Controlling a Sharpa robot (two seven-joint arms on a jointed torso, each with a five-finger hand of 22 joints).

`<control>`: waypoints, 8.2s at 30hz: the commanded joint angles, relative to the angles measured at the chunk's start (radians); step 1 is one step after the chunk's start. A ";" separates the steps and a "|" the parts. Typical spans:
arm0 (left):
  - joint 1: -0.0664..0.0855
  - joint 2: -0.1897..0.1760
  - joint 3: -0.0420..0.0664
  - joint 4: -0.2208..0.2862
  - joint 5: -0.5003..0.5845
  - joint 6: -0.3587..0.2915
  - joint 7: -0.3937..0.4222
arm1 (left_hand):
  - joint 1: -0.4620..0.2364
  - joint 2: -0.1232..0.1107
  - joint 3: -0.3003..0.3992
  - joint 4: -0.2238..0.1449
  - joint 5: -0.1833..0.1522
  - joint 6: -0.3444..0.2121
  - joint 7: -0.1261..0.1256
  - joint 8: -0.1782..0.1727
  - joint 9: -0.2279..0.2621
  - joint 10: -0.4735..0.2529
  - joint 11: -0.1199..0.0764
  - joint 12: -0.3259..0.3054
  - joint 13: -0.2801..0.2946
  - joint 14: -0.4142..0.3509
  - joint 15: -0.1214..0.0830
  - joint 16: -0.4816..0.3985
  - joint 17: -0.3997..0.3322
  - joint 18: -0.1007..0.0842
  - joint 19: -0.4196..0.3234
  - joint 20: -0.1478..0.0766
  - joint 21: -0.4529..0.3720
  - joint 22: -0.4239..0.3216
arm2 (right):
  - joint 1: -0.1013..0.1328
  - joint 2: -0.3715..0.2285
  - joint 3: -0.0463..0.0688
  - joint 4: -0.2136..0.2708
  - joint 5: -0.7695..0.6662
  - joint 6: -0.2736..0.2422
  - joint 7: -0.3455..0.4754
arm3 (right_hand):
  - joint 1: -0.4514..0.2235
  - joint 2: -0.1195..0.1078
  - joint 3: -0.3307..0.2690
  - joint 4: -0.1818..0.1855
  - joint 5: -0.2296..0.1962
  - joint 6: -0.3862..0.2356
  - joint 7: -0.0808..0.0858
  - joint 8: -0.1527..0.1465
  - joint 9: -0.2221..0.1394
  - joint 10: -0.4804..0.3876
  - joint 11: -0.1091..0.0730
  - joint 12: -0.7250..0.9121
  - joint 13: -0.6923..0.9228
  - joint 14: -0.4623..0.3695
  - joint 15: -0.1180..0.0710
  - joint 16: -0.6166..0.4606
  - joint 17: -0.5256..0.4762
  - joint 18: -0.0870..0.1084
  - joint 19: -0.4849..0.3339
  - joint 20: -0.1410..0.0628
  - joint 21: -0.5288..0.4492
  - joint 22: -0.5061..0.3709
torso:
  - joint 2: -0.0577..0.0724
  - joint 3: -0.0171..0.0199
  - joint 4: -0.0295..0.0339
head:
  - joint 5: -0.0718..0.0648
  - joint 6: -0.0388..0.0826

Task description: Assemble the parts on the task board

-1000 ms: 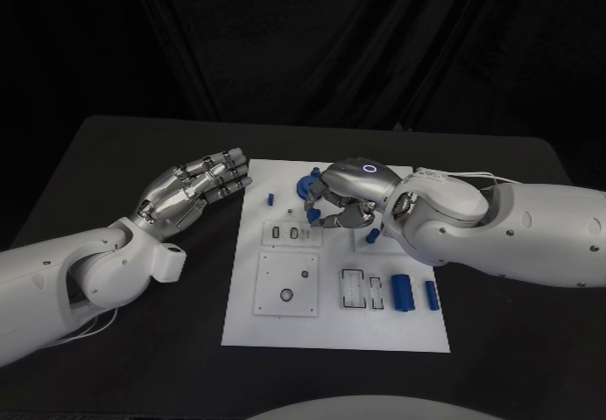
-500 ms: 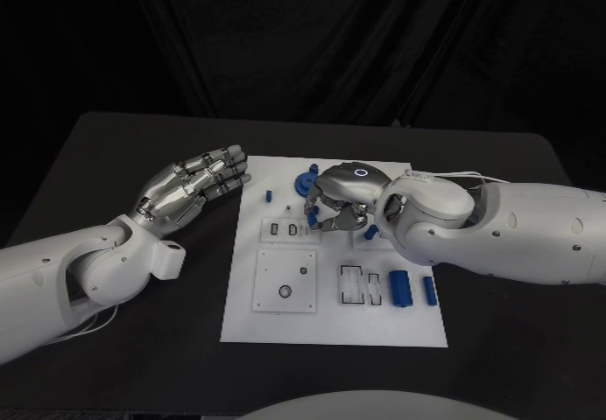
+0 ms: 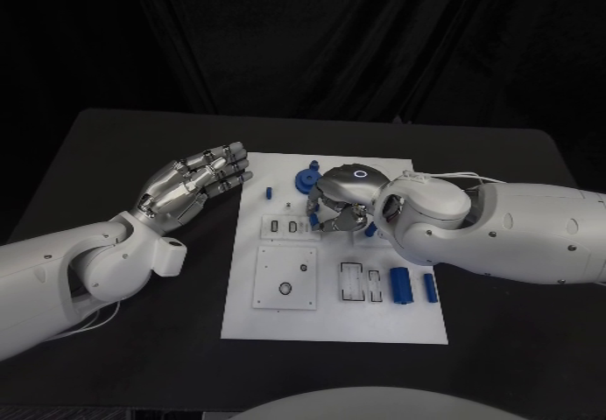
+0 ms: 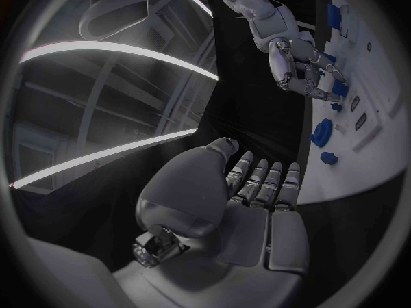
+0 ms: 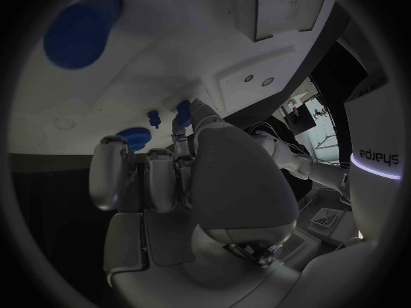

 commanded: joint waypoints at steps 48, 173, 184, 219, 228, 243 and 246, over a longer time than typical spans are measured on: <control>0.003 -0.032 0.001 0.078 -0.044 -0.209 0.079 | -0.064 -0.096 0.092 -0.045 -0.225 0.170 0.055 0.057 0.020 0.327 0.012 0.345 0.073 0.432 -0.048 0.634 0.184 -0.006 0.527 -0.061 0.478 0.221 | 0.057 -0.163 0.004 0.102 0.191 -0.244 0.229 | 0.018 -0.060 -0.006 0.043 -0.148 -0.333 0.006 -0.121 -0.019 0.009 -0.007 -0.052 0.179 0.035 -0.004 -0.045 0.082 0.017 -0.030 -0.002 -0.084 0.078 | -0.003 0.0018 -0.0044 | 0.021 0.038; 0.092 0.511 0.001 -0.308 -0.925 0.047 -1.211 | -0.257 -0.117 -0.128 0.139 -0.353 0.458 -0.097 0.510 0.615 1.400 -0.252 1.316 1.526 1.442 -0.296 1.339 1.531 -0.115 1.422 -0.338 1.472 1.531 | -0.035 -0.176 -0.006 -0.116 0.391 -0.217 0.260 | 0.111 -0.006 0.039 0.041 -0.001 -0.233 0.053 -0.056 -0.045 0.010 0.029 -0.051 0.178 0.044 0.022 -0.033 0.096 0.015 -0.019 0.018 -0.080 0.099 | -0.192 0.1068 -0.0855 | 0.121 -0.067; 0.088 0.524 0.001 -0.321 -0.925 0.053 -1.196 | -0.252 -0.116 -0.124 0.137 -0.349 0.457 -0.097 0.504 0.617 1.400 -0.252 1.316 1.526 1.442 -0.296 1.339 1.531 -0.115 1.422 -0.338 1.472 1.531 | -0.036 -0.173 -0.006 -0.121 0.391 -0.209 0.255 | 0.110 -0.006 0.039 0.041 0.000 -0.232 0.054 -0.055 -0.046 0.009 0.030 -0.051 0.177 0.044 0.023 -0.034 0.095 0.015 -0.019 0.019 -0.080 0.099 | -0.193 0.1066 -0.0838 | 0.116 -0.067; 0.079 0.541 0.001 -0.346 -0.925 0.086 -1.217 | -0.236 -0.116 -0.112 0.126 -0.343 0.467 -0.099 0.489 0.626 1.400 -0.254 1.316 1.526 1.442 -0.298 1.339 1.531 -0.115 1.422 -0.340 1.472 1.531 | -0.036 -0.168 -0.006 -0.125 0.391 -0.201 0.253 | 0.107 -0.005 0.039 0.042 0.000 -0.227 0.056 -0.054 -0.047 0.006 0.034 -0.053 0.174 0.043 0.026 -0.036 0.092 0.016 -0.021 0.021 -0.084 0.098 | -0.193 0.1065 -0.0838 | 0.110 -0.067; 0.074 0.544 0.001 -0.347 -0.925 0.090 -1.215 | -0.228 -0.115 -0.105 0.120 -0.341 0.469 -0.100 0.482 0.630 1.400 -0.255 1.316 1.526 1.442 -0.299 1.339 1.531 -0.115 1.422 -0.341 1.472 1.531 | -0.036 -0.165 -0.006 -0.127 0.391 -0.200 0.259 | 0.107 -0.002 0.041 0.042 0.002 -0.222 0.057 -0.051 -0.048 0.007 0.036 -0.053 0.174 0.043 0.027 -0.036 0.092 0.016 -0.021 0.023 -0.085 0.098 | -0.193 0.1067 -0.0847 | 0.111 -0.067; 0.072 0.545 0.001 -0.347 -0.925 0.101 -1.212 | -0.218 -0.125 -0.073 0.103 -0.265 0.481 -0.103 0.448 0.651 1.400 -0.258 1.316 1.526 1.442 -0.302 1.339 1.531 -0.115 1.422 -0.344 1.472 1.531 | -0.036 -0.163 -0.006 -0.128 0.391 -0.200 0.275 | 0.110 0.005 0.047 0.040 0.009 -0.211 0.057 -0.047 -0.050 0.006 0.038 -0.053 0.173 0.042 0.030 -0.039 0.088 0.017 -0.021 0.026 -0.088 0.098 | -0.194 0.1069 -0.0844 | 0.107 -0.067; 0.072 0.544 0.001 -0.348 -0.925 0.102 -1.212 | -0.214 -0.131 -0.055 0.097 -0.224 0.485 -0.104 0.436 0.661 1.400 -0.259 1.316 1.526 1.442 -0.304 1.339 1.531 -0.115 1.422 -0.345 1.472 1.531 | -0.036 -0.162 -0.006 -0.129 0.391 -0.200 0.276 | 0.110 0.007 0.048 0.040 0.011 -0.210 0.058 -0.046 -0.050 0.006 0.038 -0.053 0.173 0.042 0.030 -0.040 0.087 0.017 -0.021 0.026 -0.088 0.098 | -0.194 0.1071 -0.0847 | 0.110 -0.067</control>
